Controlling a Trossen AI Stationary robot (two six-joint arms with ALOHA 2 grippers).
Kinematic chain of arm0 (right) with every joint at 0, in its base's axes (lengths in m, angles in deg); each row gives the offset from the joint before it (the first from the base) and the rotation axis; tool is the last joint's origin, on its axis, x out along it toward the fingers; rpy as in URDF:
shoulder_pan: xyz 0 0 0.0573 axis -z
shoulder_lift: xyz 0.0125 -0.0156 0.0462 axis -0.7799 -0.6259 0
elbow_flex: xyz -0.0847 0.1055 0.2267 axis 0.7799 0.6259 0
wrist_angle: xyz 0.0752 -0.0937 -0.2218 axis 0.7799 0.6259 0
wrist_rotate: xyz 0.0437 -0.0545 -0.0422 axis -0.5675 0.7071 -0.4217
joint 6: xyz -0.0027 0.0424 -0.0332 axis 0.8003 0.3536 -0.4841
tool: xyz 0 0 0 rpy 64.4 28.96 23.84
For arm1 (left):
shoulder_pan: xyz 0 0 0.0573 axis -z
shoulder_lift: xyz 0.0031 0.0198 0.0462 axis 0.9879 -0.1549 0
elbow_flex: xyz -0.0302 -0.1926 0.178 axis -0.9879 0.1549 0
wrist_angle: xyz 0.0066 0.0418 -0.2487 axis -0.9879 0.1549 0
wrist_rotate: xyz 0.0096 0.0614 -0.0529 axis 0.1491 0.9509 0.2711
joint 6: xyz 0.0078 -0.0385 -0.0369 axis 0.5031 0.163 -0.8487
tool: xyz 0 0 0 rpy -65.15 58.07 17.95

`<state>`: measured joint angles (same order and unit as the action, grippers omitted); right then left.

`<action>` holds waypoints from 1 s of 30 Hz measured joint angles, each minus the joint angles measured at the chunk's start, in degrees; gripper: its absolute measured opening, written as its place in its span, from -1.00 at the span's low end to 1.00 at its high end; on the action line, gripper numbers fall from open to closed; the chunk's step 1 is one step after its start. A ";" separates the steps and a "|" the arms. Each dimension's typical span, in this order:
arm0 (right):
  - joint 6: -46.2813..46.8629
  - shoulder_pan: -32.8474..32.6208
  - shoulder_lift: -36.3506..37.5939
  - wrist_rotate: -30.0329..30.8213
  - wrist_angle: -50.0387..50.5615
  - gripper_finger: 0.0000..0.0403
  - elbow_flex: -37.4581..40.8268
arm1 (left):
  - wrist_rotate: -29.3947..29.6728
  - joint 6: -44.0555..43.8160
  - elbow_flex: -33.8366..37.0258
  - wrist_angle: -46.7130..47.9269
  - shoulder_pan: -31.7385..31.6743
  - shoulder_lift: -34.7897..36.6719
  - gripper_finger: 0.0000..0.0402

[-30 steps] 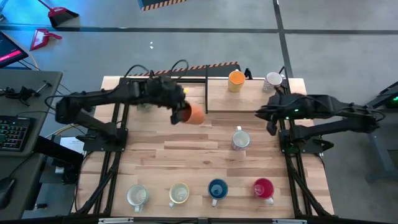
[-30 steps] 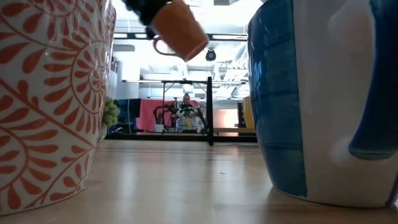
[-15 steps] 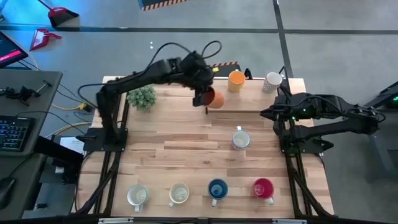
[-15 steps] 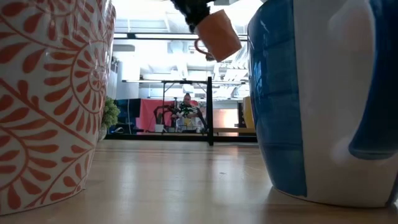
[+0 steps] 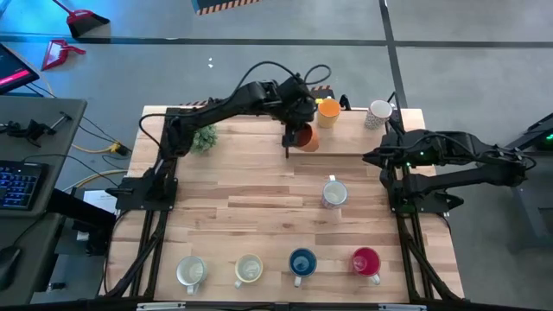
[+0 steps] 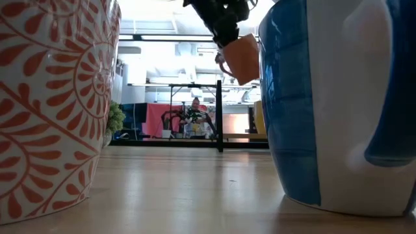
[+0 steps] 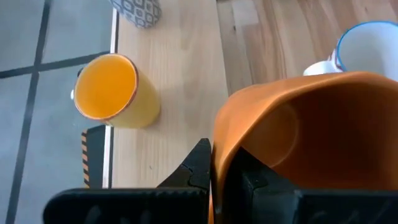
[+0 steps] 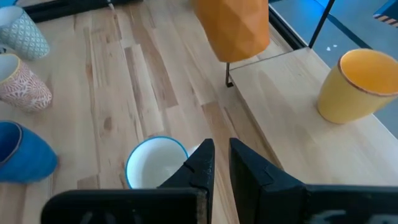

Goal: Place coffee mugs
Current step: Put the orange mug on the shelf

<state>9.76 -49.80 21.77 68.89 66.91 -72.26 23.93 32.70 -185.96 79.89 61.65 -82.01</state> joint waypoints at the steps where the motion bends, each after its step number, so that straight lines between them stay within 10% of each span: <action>1: 0.02 0.00 -0.02 0.00 0.24 -0.88 0.00 | 0.07 0.00 0.01 0.09 -0.05 -0.06 -0.94; 30: -0.46 0.00 -0.04 0.26 1.39 -0.88 -0.02 | -2.69 -1.13 0.41 6.48 7.53 -4.63 -0.94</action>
<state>9.30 -49.80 21.73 69.15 68.31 -72.28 21.24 31.57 -185.54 86.37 69.18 -86.64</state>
